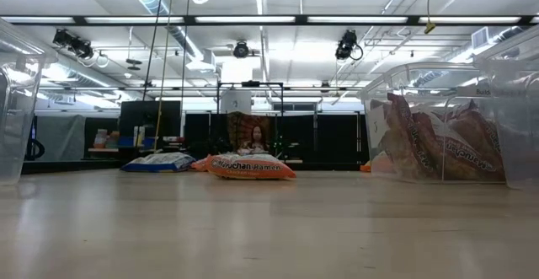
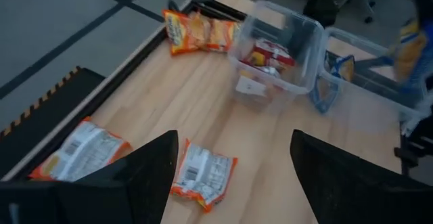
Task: Sort Maruchan noodles
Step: Put the blue noodle pack into the bottom right container
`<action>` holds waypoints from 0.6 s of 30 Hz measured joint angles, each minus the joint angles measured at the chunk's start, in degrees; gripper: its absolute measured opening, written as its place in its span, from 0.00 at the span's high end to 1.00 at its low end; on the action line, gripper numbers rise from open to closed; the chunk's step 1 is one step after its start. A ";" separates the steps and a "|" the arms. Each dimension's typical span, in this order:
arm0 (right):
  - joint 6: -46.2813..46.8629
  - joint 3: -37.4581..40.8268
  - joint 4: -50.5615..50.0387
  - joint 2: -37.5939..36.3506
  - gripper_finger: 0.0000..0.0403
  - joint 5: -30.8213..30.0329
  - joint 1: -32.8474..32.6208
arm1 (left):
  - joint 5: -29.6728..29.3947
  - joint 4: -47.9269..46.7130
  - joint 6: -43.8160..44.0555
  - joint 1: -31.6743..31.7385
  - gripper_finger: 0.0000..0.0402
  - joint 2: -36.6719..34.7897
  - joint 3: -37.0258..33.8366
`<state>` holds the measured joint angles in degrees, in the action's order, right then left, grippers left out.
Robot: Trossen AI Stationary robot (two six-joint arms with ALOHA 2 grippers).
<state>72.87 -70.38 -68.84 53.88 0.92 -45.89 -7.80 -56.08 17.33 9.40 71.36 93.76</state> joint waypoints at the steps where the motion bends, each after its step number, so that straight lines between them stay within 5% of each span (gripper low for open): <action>1: 2.81 2.26 0.49 -0.28 0.99 -1.13 -2.63 | -0.05 0.00 0.24 -0.57 0.28 0.15 -0.03; 7: 10.05 14.51 6.20 0.22 0.99 -6.74 -10.79 | -0.12 2.00 1.61 -3.49 0.28 0.90 -0.03; 18: 16.71 27.90 14.12 3.16 0.95 -10.85 -9.08 | -0.04 7.28 5.00 -3.75 0.28 0.21 -12.16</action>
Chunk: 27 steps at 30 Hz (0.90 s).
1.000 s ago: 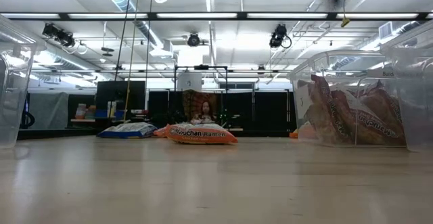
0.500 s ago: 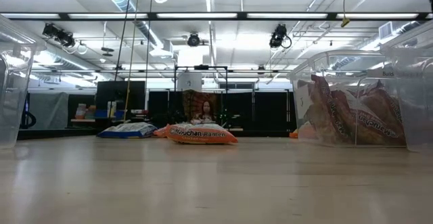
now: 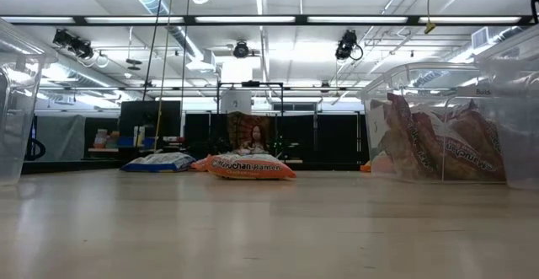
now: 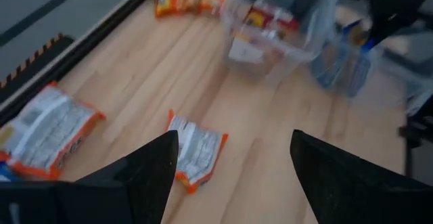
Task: Sort Maruchan noodles
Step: Put the blue noodle pack into the bottom right container
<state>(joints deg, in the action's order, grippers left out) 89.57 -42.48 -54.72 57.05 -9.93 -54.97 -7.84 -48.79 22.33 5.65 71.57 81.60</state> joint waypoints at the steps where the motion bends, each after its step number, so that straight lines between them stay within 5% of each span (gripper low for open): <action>1: 0.20 0.35 0.06 0.07 0.94 -0.70 0.21 | 0.04 0.88 0.00 0.02 0.28 0.00 -1.43; 19: -6.59 -3.98 -3.43 0.32 0.78 0.39 1.60 | 5.30 3.63 -6.01 0.73 0.31 -2.68 -5.75; 27: -13.89 -16.89 -16.18 0.27 0.78 -5.31 5.46 | 7.50 18.51 -3.39 2.03 0.49 -16.87 -22.92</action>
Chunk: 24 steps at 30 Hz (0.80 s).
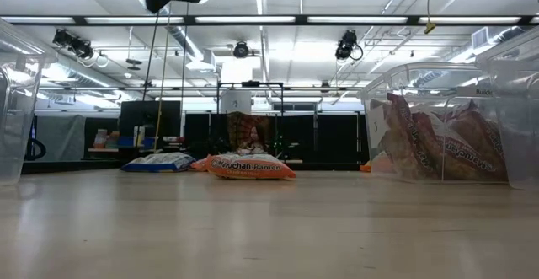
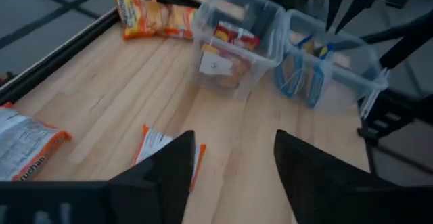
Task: Sort Maruchan noodles
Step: Put the blue noodle pack into the bottom right container
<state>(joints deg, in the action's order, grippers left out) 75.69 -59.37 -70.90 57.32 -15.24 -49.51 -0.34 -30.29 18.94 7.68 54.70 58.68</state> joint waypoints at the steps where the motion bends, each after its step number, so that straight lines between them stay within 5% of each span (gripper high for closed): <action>1: -1.96 -1.52 0.42 0.07 0.78 -1.27 1.05 | -0.02 1.37 0.53 0.00 0.51 -2.10 -2.26; 10: -24.80 -8.84 19.61 2.48 0.79 -18.52 14.48 | -0.55 0.07 -3.48 -0.02 0.77 -23.76 -13.89; 16: -44.65 -8.84 47.97 8.74 0.79 -15.18 26.39 | -1.32 -14.28 -5.56 -0.02 0.93 -31.75 -19.32; 19: -51.65 -8.84 60.36 13.59 0.79 -10.55 31.56 | -0.65 -7.94 -6.17 -0.40 0.98 -35.90 -24.32; 24: -57.30 -8.84 73.43 18.85 0.79 -7.57 36.53 | 1.63 17.54 -5.94 -1.79 0.98 -44.11 -35.74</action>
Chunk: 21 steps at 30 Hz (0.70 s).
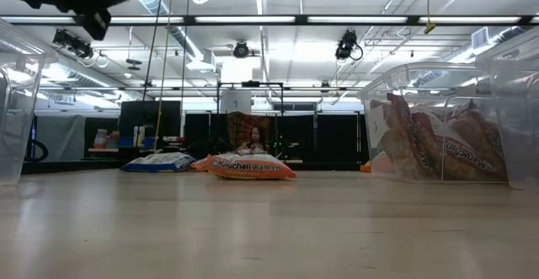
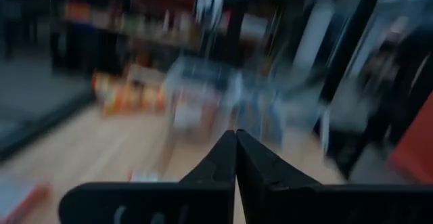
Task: Sort Maruchan noodles
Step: Put the blue noodle pack into the bottom right container
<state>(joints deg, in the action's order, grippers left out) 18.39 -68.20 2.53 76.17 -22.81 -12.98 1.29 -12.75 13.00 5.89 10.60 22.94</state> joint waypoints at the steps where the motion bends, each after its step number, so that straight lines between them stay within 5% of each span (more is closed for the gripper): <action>1: -0.65 0.00 1.32 0.59 0.79 -0.05 0.46 | -0.03 4.39 0.01 -0.31 0.97 -1.17 -2.16; 11: -7.88 0.00 8.42 4.47 0.79 -1.58 3.00 | -1.03 20.03 -1.73 -1.04 0.98 -7.27 -16.04; 21: 2.32 0.02 7.66 4.21 0.79 -5.44 4.16 | -2.27 15.47 -4.60 -0.96 0.97 -6.88 -16.96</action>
<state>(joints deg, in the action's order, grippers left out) 20.71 -68.18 10.19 80.38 -28.24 -8.82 -0.97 2.73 8.40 4.93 3.72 5.98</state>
